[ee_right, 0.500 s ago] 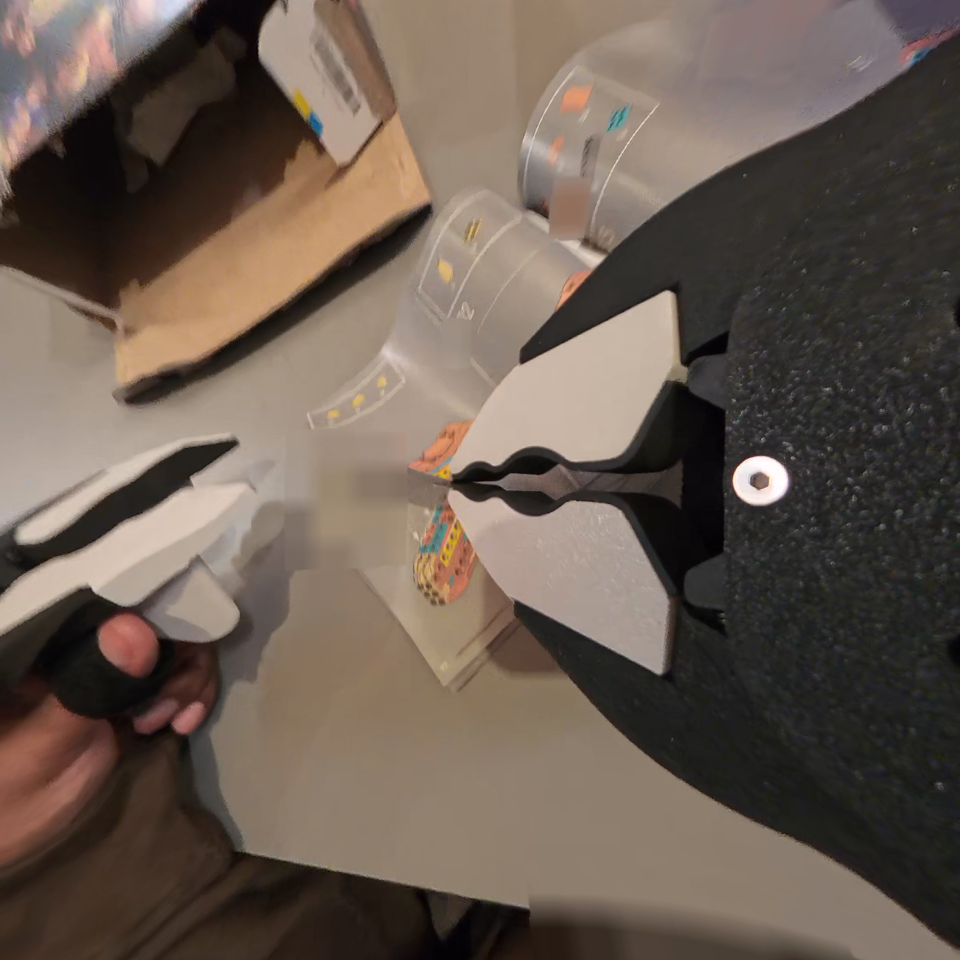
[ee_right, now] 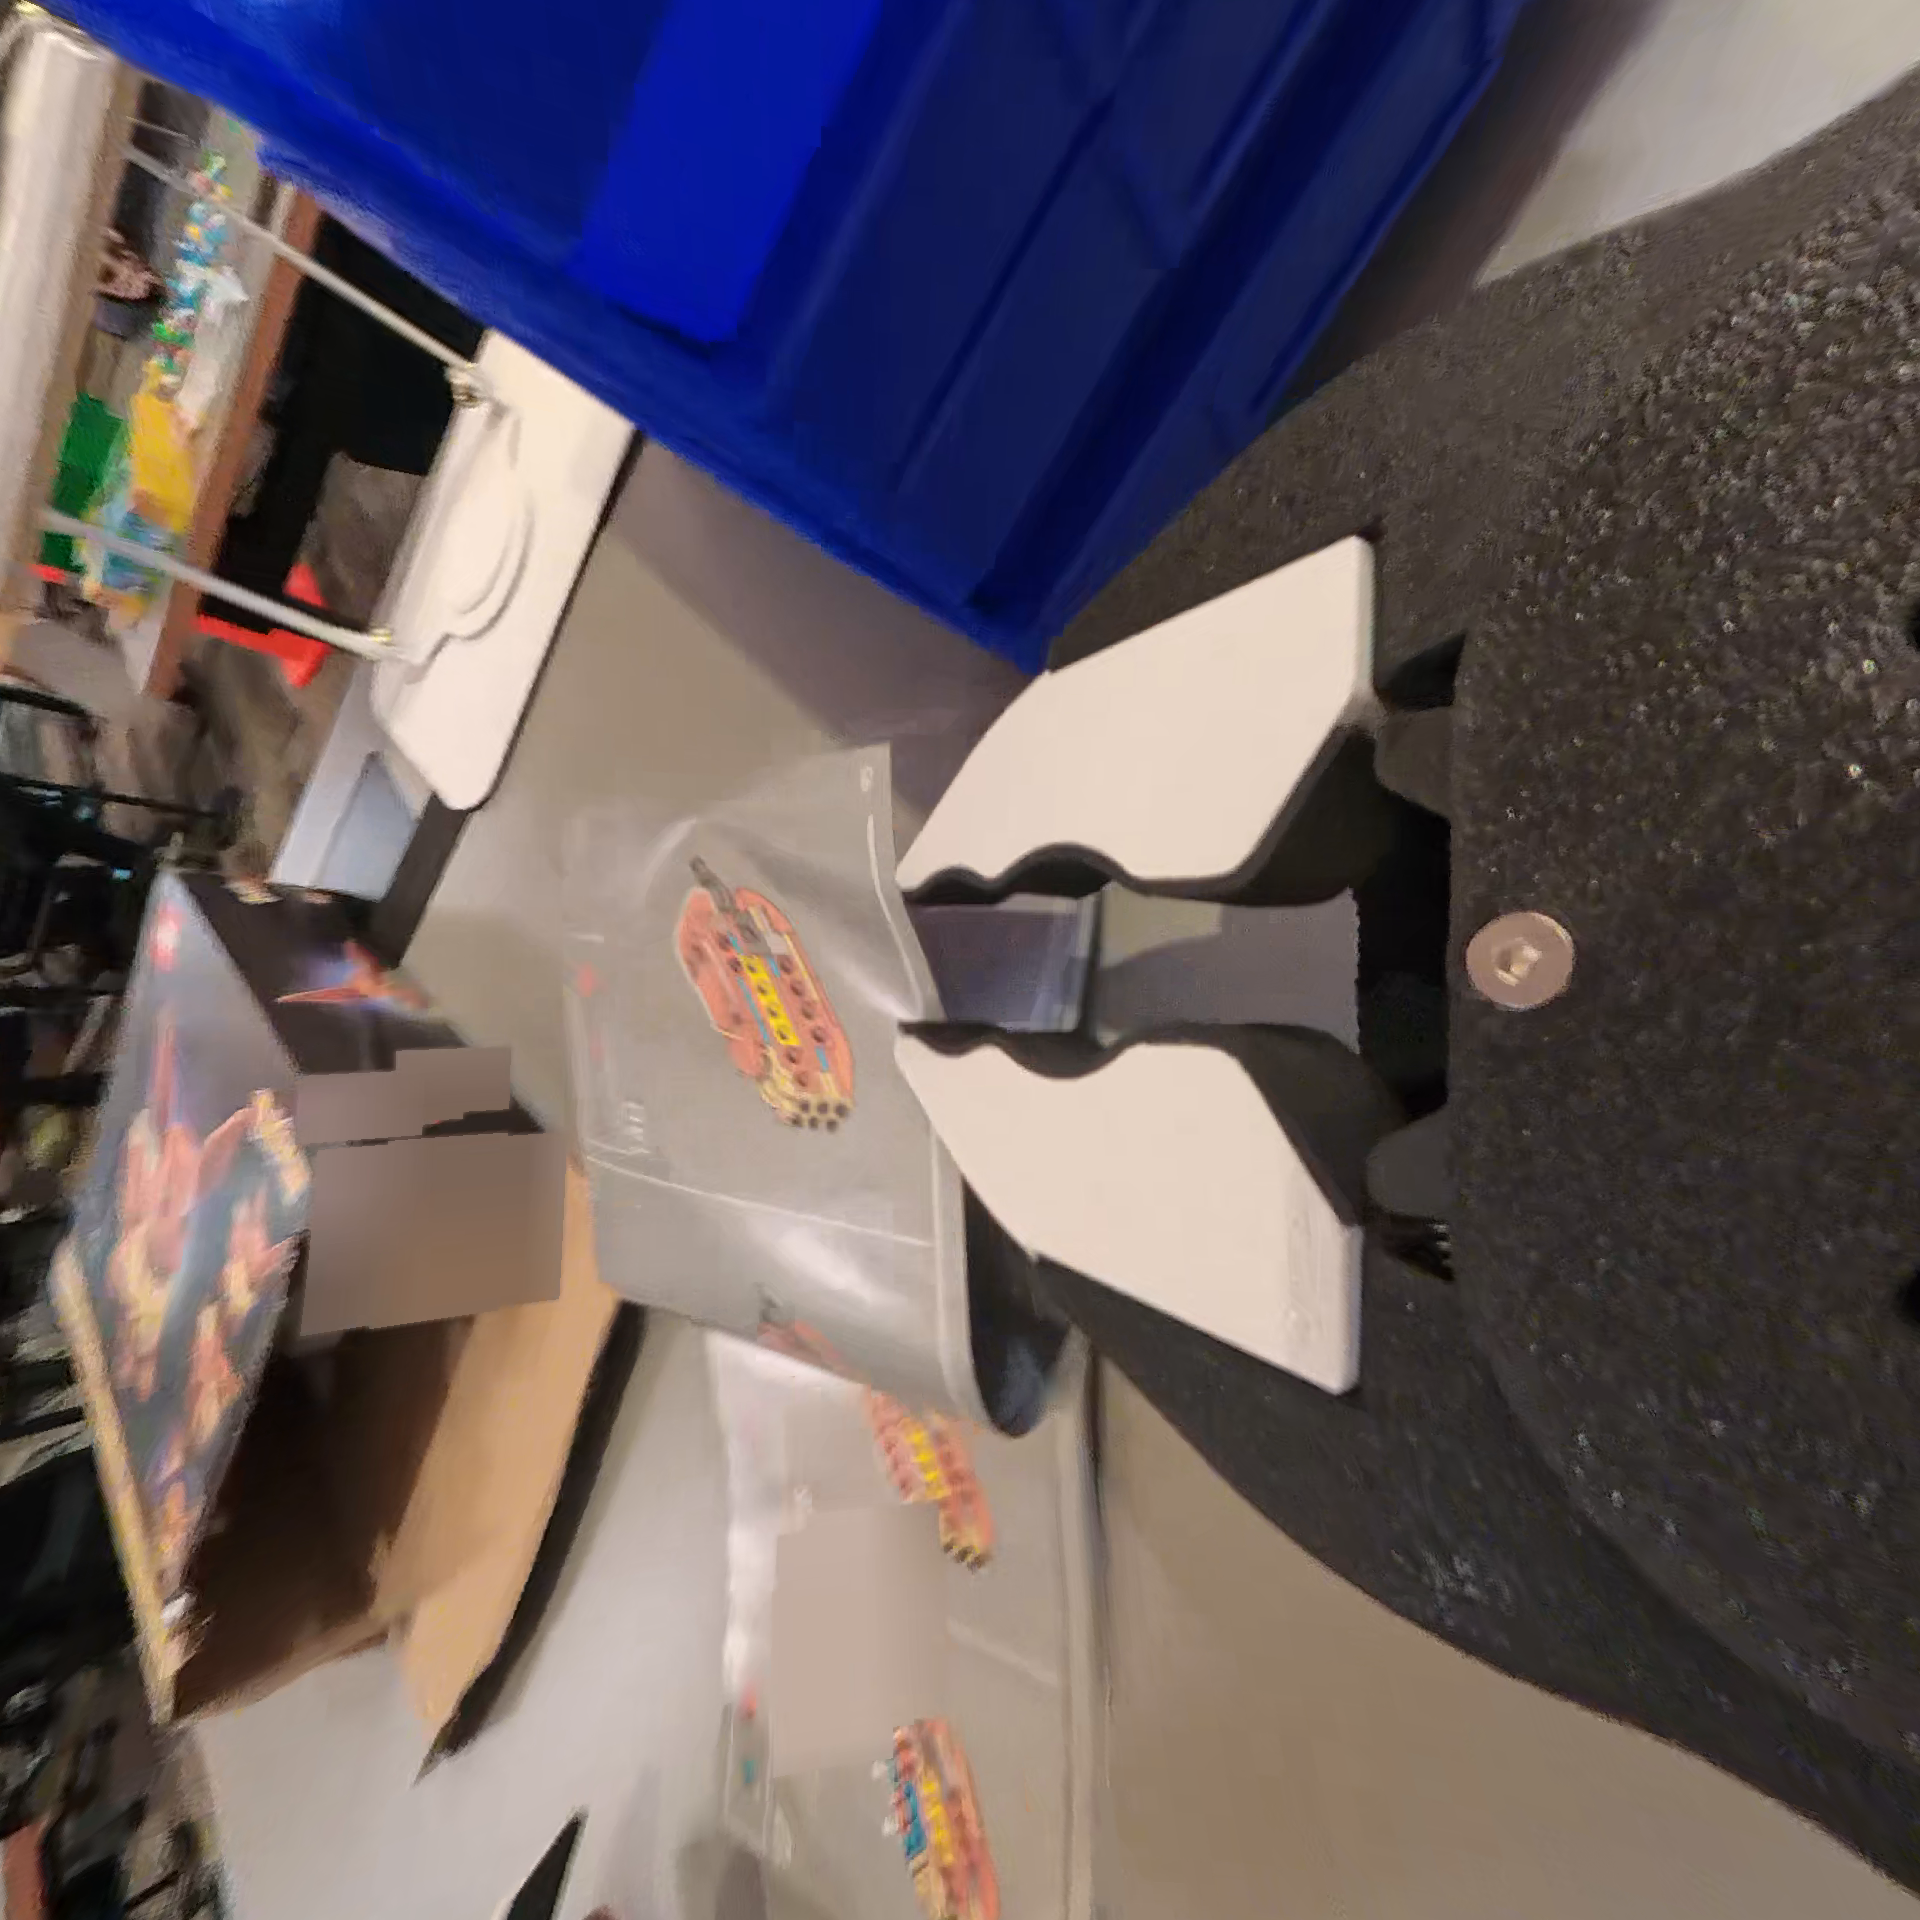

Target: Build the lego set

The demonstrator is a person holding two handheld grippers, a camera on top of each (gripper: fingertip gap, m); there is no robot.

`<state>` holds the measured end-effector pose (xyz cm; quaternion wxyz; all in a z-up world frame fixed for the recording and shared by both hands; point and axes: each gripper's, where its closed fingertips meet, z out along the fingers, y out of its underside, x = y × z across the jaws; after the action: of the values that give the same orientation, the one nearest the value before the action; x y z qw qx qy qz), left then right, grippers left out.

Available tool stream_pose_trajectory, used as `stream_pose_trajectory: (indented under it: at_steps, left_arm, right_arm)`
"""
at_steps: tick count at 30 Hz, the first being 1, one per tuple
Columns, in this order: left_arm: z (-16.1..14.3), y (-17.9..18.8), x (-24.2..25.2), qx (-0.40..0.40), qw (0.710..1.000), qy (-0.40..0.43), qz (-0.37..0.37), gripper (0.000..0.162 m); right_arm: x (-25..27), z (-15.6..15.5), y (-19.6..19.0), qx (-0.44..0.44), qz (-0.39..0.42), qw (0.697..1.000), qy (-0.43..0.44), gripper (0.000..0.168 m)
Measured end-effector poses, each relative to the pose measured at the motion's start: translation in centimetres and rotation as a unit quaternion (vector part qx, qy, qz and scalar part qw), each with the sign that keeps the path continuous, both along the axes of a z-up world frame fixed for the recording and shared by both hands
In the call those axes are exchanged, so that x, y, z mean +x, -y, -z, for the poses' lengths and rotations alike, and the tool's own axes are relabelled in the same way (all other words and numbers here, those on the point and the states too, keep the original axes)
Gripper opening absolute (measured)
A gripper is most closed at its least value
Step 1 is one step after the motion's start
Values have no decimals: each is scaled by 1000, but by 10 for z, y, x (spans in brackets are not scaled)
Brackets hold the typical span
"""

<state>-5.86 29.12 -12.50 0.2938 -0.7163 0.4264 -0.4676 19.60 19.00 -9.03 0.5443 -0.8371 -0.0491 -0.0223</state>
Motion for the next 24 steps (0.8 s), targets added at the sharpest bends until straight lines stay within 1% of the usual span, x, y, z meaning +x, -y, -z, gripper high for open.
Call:
stream_pose_trajectory:
  at_steps: [1,3,6,8,10,12,14,17,20,21,24]
  left_arm:
    - [0,0,0,0,1000,-1,0,51]
    - [0,0,0,1,1000,-2,0,51]
    - [1,0,0,1,1000,-3,-1,51]
    - [1,0,1,1,1000,-4,-1,51]
    - [1,0,1,1,1000,-5,-1,51]
    - [2,0,1,0,1000,-5,-1,51]
    - [2,0,1,0,1000,-5,-1,51]
    - [1,0,1,-1,1000,-2,-2,51]
    - [0,-1,0,-3,1000,1,-2,51]
    - [0,-1,0,-5,1000,2,-2,51]
    - [-1,-1,-1,-9,1000,8,-3,51]
  right_arm:
    - [3,4,6,-12,1,1000,15,27]
    - [6,5,17,-24,-1,997,68,30]
    - [6,-4,28,-33,-5,985,169,35]
    - [0,-16,28,-25,-17,975,221,39]
    - [-30,-27,23,-1,-90,965,244,37]
    - [-73,-24,19,6,-191,947,257,36]
    - [-116,-9,16,-9,-293,922,253,37]
    - [-166,18,11,-40,-409,876,253,40]
    - [-201,46,11,-80,-492,835,232,45]
    - [-209,54,12,-93,-509,826,224,46]
    - [-221,69,8,-107,-525,816,218,46]
